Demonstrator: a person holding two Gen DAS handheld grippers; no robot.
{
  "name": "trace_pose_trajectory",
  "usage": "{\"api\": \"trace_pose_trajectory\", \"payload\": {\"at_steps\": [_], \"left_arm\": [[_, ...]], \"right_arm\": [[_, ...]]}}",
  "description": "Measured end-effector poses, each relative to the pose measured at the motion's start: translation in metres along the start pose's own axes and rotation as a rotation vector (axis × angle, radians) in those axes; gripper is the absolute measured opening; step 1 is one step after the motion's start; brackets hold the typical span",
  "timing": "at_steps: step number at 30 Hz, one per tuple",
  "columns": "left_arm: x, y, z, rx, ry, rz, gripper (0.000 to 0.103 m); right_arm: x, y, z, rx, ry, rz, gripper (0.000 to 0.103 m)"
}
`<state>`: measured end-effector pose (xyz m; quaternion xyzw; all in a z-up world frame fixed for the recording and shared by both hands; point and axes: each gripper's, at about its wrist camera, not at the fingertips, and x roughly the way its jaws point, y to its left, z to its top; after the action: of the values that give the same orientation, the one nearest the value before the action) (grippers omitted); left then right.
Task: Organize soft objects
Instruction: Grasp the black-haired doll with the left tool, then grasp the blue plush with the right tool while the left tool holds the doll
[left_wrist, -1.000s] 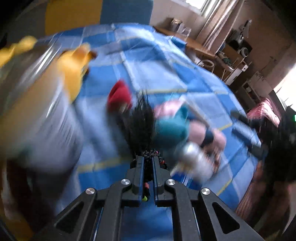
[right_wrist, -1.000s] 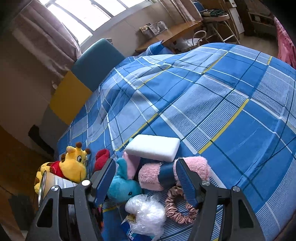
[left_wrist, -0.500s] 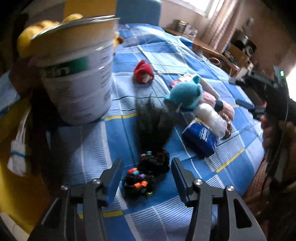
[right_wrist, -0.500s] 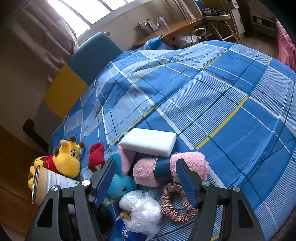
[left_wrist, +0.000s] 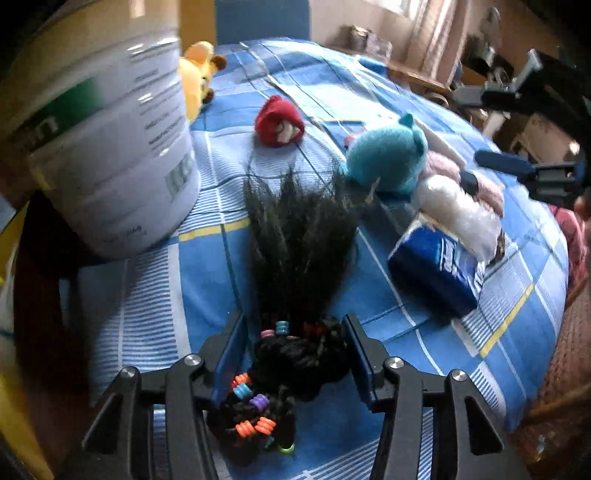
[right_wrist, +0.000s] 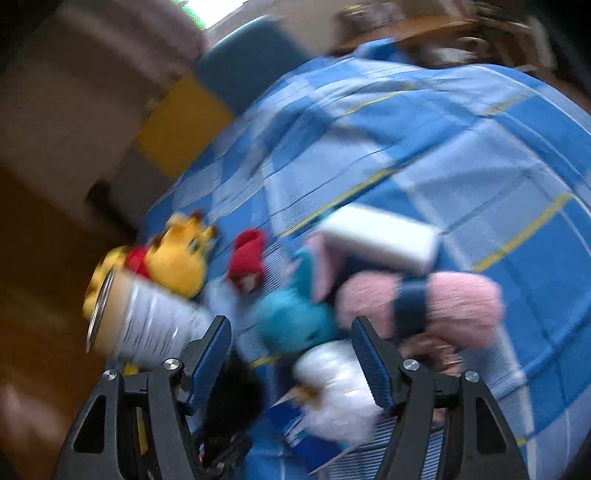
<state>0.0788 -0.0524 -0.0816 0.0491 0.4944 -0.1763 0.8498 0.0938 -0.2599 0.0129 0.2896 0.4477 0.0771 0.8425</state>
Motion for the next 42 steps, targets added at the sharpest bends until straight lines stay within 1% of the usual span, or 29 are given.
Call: {"api": "trace_pose_trajectory", "payload": {"at_steps": [2, 3, 5, 6, 8, 10, 12, 15, 20, 22, 24, 27, 30, 32, 33, 34, 36, 38, 42], "left_arm": [[-0.001, 0.002, 0.000, -0.018, 0.003, 0.015, 0.048], [-0.003, 0.002, 0.000, -0.021, 0.010, 0.033, 0.043], [-0.006, 0.002, -0.002, -0.030, 0.023, 0.041, 0.040], [-0.009, 0.004, -0.003, -0.037, 0.022, 0.041, 0.036], [-0.017, 0.007, -0.012, -0.040, 0.013, 0.037, 0.036], [-0.022, 0.006, -0.025, -0.020, 0.000, 0.059, 0.036], [-0.025, 0.005, -0.037, 0.014, -0.035, 0.072, 0.036], [-0.029, 0.002, -0.048, 0.052, -0.081, 0.089, 0.037], [-0.031, 0.005, -0.053, 0.051, -0.105, 0.071, 0.037], [-0.032, 0.007, -0.054, 0.044, -0.110, 0.063, 0.037], [-0.032, 0.009, -0.055, 0.039, -0.115, 0.053, 0.037], [-0.033, 0.010, -0.056, 0.033, -0.121, 0.040, 0.036], [-0.033, 0.012, -0.055, 0.021, -0.121, 0.026, 0.036], [-0.033, 0.013, -0.056, 0.018, -0.124, 0.020, 0.036], [-0.033, 0.013, -0.056, 0.020, -0.126, 0.020, 0.036], [-0.033, 0.012, -0.056, 0.023, -0.128, 0.021, 0.036], [-0.034, 0.012, -0.057, 0.023, -0.132, 0.020, 0.036], [-0.035, 0.011, -0.058, 0.019, -0.133, 0.019, 0.036], [-0.036, 0.012, -0.060, 0.014, -0.128, 0.016, 0.036]], "right_arm": [[0.009, 0.013, -0.005, -0.064, 0.047, 0.007, 0.068], [0.013, 0.018, -0.007, -0.088, 0.067, 0.007, 0.068], [0.018, 0.023, -0.011, -0.115, 0.091, 0.001, 0.068], [0.020, 0.023, -0.011, -0.120, 0.098, -0.008, 0.067], [0.023, 0.022, -0.011, -0.113, 0.104, -0.034, 0.066], [0.023, 0.018, -0.010, -0.093, 0.098, -0.052, 0.062], [0.020, 0.015, -0.010, -0.082, 0.087, -0.064, 0.058], [0.015, 0.009, -0.006, -0.047, 0.066, -0.068, 0.057], [0.015, -0.002, 0.007, 0.051, 0.032, -0.083, 0.057], [0.023, -0.001, 0.016, 0.083, 0.035, -0.087, 0.060], [0.034, 0.004, 0.025, 0.088, 0.038, -0.102, 0.066], [0.053, 0.018, 0.031, 0.052, 0.066, -0.136, 0.067], [0.082, 0.032, 0.031, -0.028, 0.152, -0.242, 0.067], [0.098, 0.033, 0.027, -0.057, 0.192, -0.293, 0.067], [0.108, 0.032, 0.024, -0.081, 0.222, -0.331, 0.061], [0.112, 0.031, 0.021, -0.093, 0.227, -0.332, 0.060], [0.111, 0.033, 0.019, -0.115, 0.200, -0.335, 0.052], [0.109, 0.035, 0.017, -0.128, 0.192, -0.337, 0.050], [0.111, 0.041, 0.014, -0.199, 0.203, -0.354, 0.050]]}}
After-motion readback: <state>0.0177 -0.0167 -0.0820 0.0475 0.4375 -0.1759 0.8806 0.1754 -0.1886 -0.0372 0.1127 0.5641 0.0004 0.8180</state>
